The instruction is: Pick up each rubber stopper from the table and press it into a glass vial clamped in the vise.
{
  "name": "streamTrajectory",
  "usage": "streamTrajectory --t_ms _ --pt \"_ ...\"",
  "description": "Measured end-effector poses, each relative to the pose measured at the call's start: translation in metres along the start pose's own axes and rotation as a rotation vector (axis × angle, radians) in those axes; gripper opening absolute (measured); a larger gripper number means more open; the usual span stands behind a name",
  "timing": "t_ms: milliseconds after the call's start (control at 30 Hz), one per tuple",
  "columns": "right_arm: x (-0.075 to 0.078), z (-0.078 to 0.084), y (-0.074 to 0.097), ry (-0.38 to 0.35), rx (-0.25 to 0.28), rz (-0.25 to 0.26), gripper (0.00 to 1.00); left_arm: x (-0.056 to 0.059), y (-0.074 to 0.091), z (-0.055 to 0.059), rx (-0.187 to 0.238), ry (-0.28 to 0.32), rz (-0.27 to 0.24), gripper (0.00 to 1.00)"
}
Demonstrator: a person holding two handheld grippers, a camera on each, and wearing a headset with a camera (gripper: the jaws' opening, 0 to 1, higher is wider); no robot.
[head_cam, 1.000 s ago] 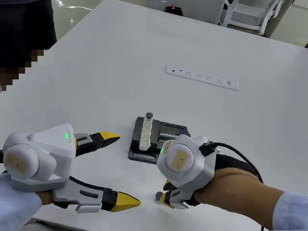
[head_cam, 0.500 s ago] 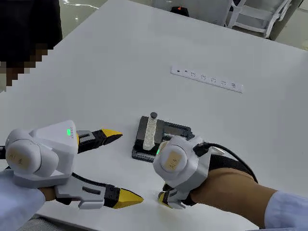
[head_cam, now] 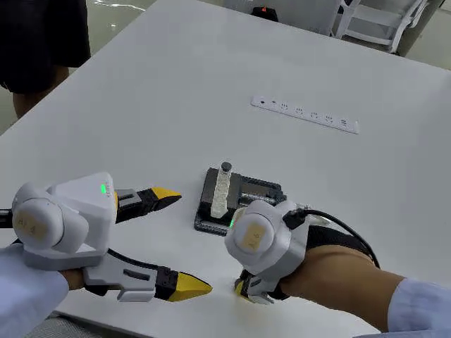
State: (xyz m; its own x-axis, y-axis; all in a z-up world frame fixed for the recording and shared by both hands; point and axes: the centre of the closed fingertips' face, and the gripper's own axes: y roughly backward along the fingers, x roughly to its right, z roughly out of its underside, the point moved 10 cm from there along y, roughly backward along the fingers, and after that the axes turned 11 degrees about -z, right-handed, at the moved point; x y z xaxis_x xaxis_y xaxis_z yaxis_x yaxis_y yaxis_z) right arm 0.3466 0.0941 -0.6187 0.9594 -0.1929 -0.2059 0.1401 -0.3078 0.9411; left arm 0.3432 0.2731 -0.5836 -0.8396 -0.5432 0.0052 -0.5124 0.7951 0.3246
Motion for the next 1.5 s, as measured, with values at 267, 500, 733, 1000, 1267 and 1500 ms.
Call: streamTrajectory --t_ms 267,500,733,1000,1267,1500 --pt "0.003 0.002 0.021 -0.032 0.035 0.000 0.08 -0.001 -0.009 0.001 -0.023 -0.013 0.046 0.76" --pt "0.004 -0.001 0.055 -0.031 0.058 0.012 0.08 0.002 -0.022 -0.005 -0.035 -0.049 0.110 0.70" --pt "0.004 -0.005 0.089 -0.026 0.076 -0.006 0.08 0.005 -0.031 -0.009 -0.032 -0.056 0.146 0.60" --pt "-0.002 -0.017 0.111 0.017 0.064 -0.014 0.08 0.010 -0.041 -0.015 -0.012 -0.085 0.169 0.48" --pt "-0.010 -0.030 0.119 0.054 0.079 -0.051 0.08 0.017 -0.044 -0.020 0.016 -0.115 0.199 0.34" --pt "-0.012 -0.034 0.120 0.069 0.081 -0.069 0.08 0.023 -0.044 -0.027 0.054 -0.128 0.217 0.26"
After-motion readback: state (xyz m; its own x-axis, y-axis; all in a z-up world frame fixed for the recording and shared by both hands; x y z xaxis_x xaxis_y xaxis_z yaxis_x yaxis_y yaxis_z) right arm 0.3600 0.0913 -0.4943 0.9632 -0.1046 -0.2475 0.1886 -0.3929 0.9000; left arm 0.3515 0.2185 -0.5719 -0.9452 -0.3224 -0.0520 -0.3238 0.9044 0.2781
